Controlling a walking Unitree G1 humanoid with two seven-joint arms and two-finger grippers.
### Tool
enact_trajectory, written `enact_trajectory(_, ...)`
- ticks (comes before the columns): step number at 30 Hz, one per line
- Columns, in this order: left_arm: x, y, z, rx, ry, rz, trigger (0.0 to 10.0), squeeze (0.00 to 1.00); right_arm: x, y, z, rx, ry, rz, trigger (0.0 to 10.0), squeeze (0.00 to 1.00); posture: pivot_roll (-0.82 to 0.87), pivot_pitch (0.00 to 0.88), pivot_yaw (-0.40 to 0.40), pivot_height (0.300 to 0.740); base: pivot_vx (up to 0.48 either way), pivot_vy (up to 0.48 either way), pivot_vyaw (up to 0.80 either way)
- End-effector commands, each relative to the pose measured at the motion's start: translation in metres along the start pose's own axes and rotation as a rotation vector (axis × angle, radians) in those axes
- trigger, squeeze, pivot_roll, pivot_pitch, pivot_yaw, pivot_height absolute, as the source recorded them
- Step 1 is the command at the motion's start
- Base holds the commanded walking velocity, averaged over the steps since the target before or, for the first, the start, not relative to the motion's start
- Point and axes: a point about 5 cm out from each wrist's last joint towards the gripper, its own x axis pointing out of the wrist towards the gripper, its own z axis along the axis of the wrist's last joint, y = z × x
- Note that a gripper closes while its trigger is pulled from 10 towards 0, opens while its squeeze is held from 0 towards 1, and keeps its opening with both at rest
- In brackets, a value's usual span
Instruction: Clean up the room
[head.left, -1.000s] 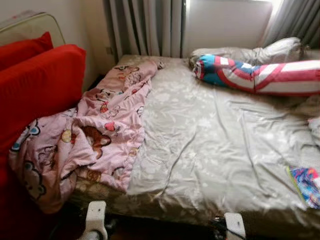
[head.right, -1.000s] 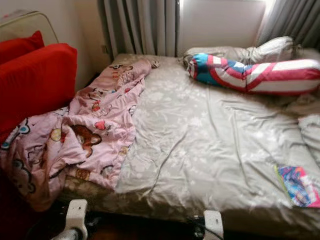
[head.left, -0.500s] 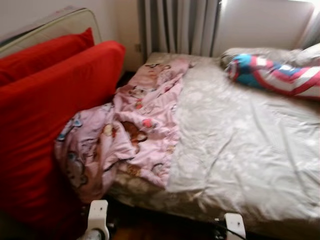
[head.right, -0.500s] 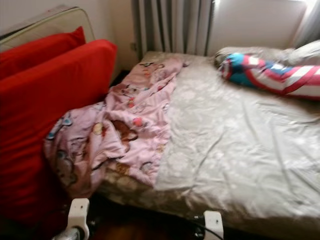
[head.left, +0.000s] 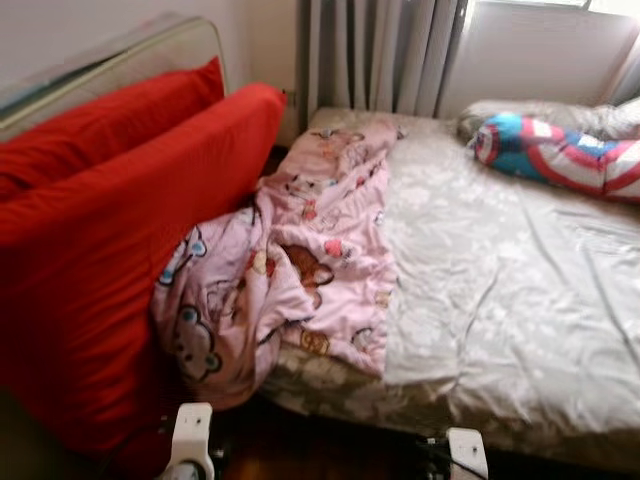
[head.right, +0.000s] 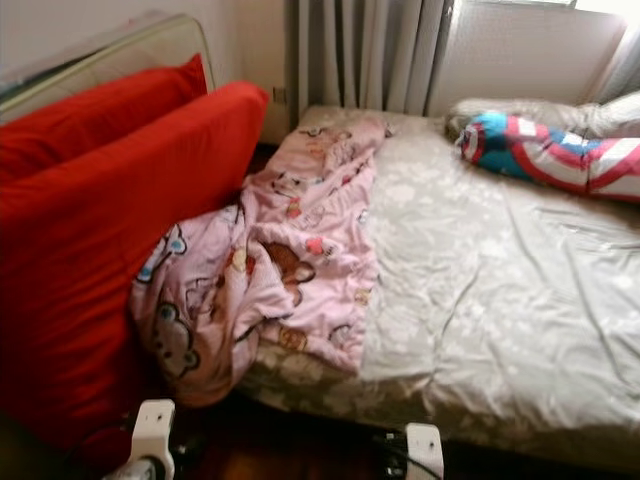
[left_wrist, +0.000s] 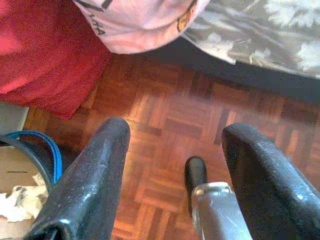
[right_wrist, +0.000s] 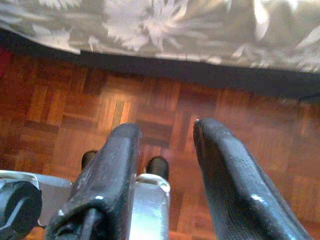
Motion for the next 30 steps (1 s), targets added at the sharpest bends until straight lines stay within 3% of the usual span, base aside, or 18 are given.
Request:
enact_trajectory(1, -0.0001, 0.0005, -0.0004, 0.009, 0.002, -0.002, 10.0, 0.00, -0.0005, -0.0015, -0.0011, 0.006, 0.000, -0.006, 10.0, 0.00, -0.02, 0.013, 0.000, 0.740, 0.000, 0.000, 0.00)
enact_trajectory(15, 0.0000, 0.0004, -0.0008, 0.019, 0.014, -0.010, 10.0, 0.00, -0.0004, -0.0011, -0.0005, -0.003, -0.003, 0.001, 10.0, 0.00, -0.02, 0.012, 0.000, 0.740, 0.000, 0.000, 0.00)
enact_trajectory(25, 0.0001, 0.0001, -0.0006, 0.018, 0.014, -0.016, 10.0, 0.00, -0.0003, -0.0007, 0.0002, -0.009, -0.005, 0.006, 10.0, 0.00, -0.02, 0.012, 0.000, 0.740, 0.147, 0.000, 0.65)
enact_trajectory(30, 0.0001, -0.0001, -0.0005, 0.018, 0.014, -0.019, 10.0, 0.00, -0.0004, -0.0009, -0.0003, 0.004, -0.005, 0.001, 10.0, 0.00, -0.02, 0.012, 0.000, 0.740, 0.255, 0.000, 0.00)
